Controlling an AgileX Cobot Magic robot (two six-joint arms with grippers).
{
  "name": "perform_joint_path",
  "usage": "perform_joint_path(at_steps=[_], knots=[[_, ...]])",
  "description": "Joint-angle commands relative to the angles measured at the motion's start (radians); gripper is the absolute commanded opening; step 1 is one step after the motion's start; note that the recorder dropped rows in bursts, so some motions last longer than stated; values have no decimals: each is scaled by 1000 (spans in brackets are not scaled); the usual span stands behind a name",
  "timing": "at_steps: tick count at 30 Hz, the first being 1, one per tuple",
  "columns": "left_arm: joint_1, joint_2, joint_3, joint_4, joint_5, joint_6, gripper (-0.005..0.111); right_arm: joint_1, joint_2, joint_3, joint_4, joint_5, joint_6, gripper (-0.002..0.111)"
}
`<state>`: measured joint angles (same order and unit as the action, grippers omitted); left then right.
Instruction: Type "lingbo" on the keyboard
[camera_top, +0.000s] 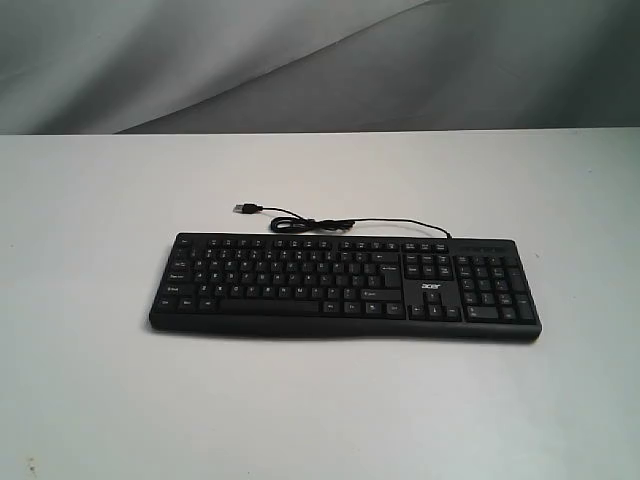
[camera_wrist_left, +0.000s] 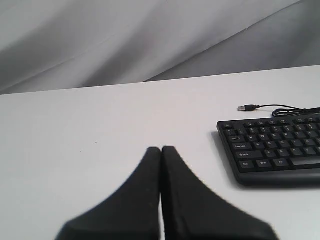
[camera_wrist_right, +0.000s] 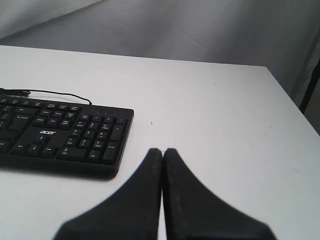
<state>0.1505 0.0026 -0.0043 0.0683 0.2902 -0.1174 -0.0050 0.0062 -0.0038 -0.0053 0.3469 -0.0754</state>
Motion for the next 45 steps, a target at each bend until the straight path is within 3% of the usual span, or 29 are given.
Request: perform_joint_path(at_steps=[1,9,16,26,32,36,45], knots=[[2,-3,4,-8,-5,-4,1,-7,-6,4,-9,1,2,0],[2,-3,4,-8,-5,-4,1,-7,-6,4,-9,-8,2,0],[2,-3,4,-8,-5,-4,1,-7,-6,4,24,-332,2,0],[2,-3,4,-8,-5,-4,1,-7,-6,4,24,-415,2,0],[2,-3,4,-8,-5,-4,1,-5,-6,4,28,-586,40,0],[2,-3,4,-8,-5,-4,1,-5,-6,4,89,-538,92,0],[2,-3,4,-8,-5,-4,1,-5,91,-350,95,-162,51,0]])
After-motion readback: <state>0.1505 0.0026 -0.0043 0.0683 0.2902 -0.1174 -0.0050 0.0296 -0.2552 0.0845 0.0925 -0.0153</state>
